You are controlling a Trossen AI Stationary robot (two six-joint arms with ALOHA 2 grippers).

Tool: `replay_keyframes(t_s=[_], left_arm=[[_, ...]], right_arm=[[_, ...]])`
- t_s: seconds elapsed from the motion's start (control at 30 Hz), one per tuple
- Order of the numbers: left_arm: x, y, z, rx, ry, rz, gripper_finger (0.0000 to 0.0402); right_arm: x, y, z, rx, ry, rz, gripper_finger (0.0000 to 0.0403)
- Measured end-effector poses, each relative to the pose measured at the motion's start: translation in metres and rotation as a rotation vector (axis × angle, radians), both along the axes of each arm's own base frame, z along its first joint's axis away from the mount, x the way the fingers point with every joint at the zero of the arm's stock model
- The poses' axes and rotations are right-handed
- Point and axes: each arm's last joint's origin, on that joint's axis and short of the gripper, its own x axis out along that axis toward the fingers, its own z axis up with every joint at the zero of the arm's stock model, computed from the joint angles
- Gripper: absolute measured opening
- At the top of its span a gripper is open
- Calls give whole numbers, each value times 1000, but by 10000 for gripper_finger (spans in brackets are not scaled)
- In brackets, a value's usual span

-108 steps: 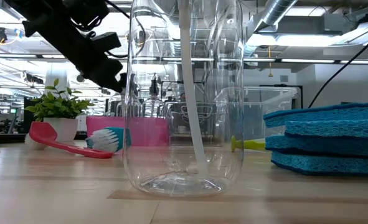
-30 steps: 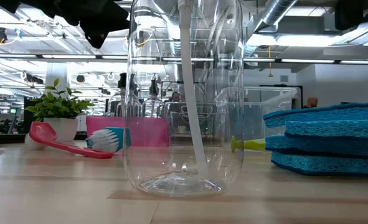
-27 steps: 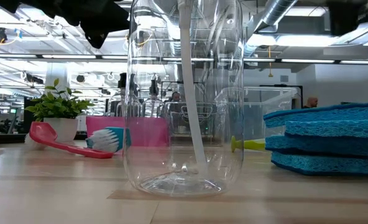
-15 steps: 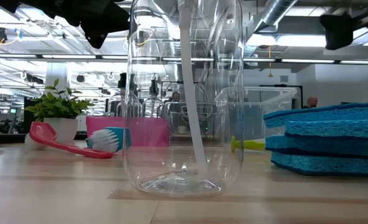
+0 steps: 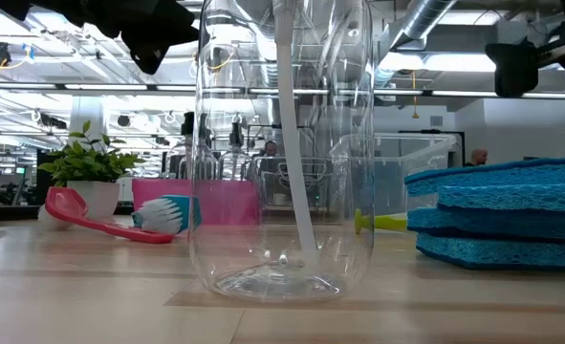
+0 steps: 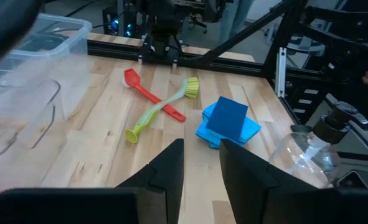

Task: Pick & Place Kitchen Sink Supplies
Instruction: Put the spray bottle into the pink bin

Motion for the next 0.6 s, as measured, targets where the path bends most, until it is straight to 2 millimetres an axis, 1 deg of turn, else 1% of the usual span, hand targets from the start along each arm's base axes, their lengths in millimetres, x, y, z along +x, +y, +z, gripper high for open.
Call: replay_keyframes(t_s=[0.43,0.6], left_arm=[[0,-1,0,-18,1,-29,104],[-2,-8,0,-18,0,-74,104]], right_arm=[[0,0,0,2,1,1,386],[0,0,0,2,2,0,386]])
